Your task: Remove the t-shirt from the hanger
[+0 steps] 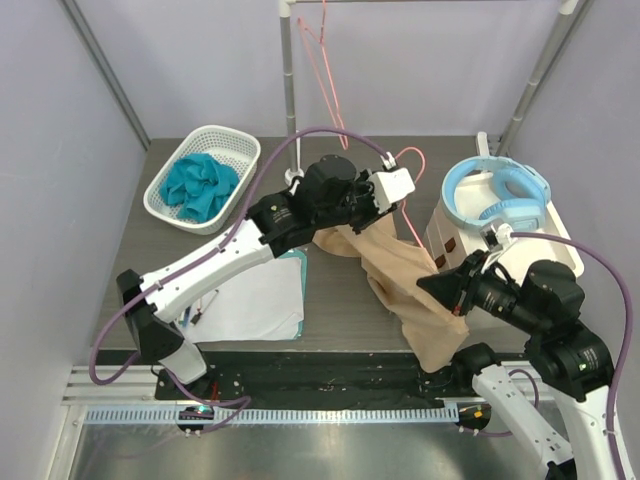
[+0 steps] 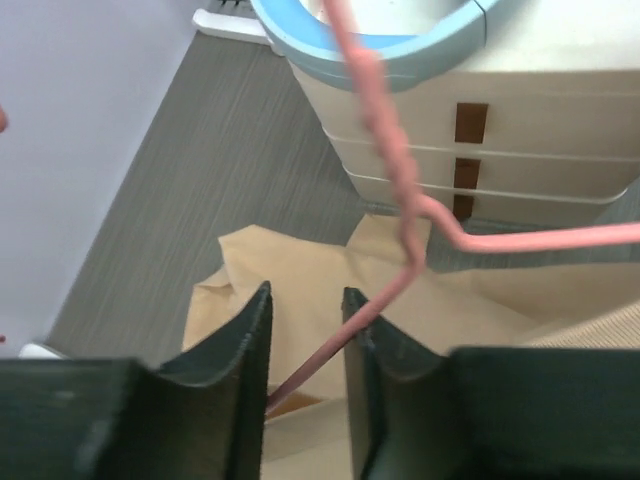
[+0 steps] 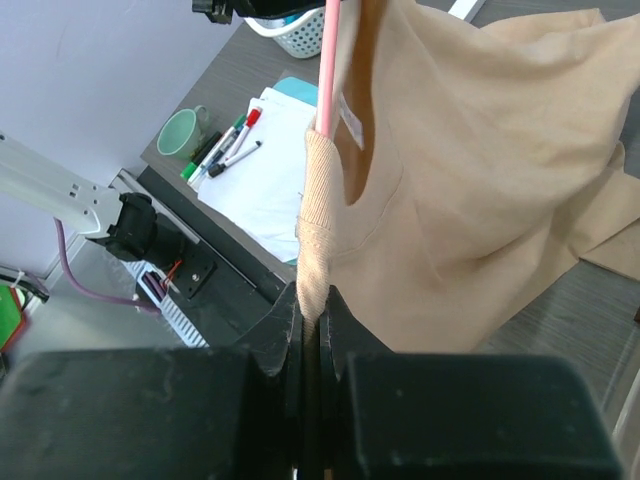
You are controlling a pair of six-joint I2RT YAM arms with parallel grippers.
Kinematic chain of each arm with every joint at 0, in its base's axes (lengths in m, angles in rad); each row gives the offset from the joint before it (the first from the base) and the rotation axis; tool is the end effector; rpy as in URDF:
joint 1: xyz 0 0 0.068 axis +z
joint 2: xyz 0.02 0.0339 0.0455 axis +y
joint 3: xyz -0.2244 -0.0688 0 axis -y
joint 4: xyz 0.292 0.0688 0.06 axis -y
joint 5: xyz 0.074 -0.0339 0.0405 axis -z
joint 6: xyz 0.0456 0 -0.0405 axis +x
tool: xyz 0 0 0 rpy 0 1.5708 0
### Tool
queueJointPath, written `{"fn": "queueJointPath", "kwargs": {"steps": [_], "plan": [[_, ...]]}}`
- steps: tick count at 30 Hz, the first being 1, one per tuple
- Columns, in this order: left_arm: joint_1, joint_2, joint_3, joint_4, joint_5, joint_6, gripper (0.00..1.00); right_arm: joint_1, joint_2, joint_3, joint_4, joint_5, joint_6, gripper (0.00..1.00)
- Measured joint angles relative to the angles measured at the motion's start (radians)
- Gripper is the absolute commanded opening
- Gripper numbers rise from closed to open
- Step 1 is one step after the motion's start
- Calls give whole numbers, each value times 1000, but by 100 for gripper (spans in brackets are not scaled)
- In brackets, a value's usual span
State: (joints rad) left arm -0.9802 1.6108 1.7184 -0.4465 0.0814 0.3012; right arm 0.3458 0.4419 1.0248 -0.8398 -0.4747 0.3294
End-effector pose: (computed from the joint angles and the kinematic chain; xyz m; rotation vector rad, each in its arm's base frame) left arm 0.2339 -0.3555 0.3890 1.2071 1.5252 -0.5329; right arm 0.1234 0.0666 0.3912 -0.3628 1.8597 0.9010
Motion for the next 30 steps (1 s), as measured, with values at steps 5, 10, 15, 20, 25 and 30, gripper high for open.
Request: {"fn": "queueJointPath", "kwargs": {"steps": [5,10,15,20,25,30], "plan": [[-13,-2,-29,-40,-4,119,0,-1,32,11,1,21,13,41],[-9,-3,-72,-87,-11,120,0,-2,74,71,28,45,-5,70],[-10,-14,-72,-78,-30,119,0,-1,190,174,-2,53,-11,73],[-10,-34,-72,-56,-35,123,0,-1,303,309,-67,118,-37,81],[-16,-57,-72,-25,-33,125,0,0,356,438,-118,198,-71,87],[-21,-85,-77,-14,-47,145,0,0,271,410,-124,231,-92,93]]}}
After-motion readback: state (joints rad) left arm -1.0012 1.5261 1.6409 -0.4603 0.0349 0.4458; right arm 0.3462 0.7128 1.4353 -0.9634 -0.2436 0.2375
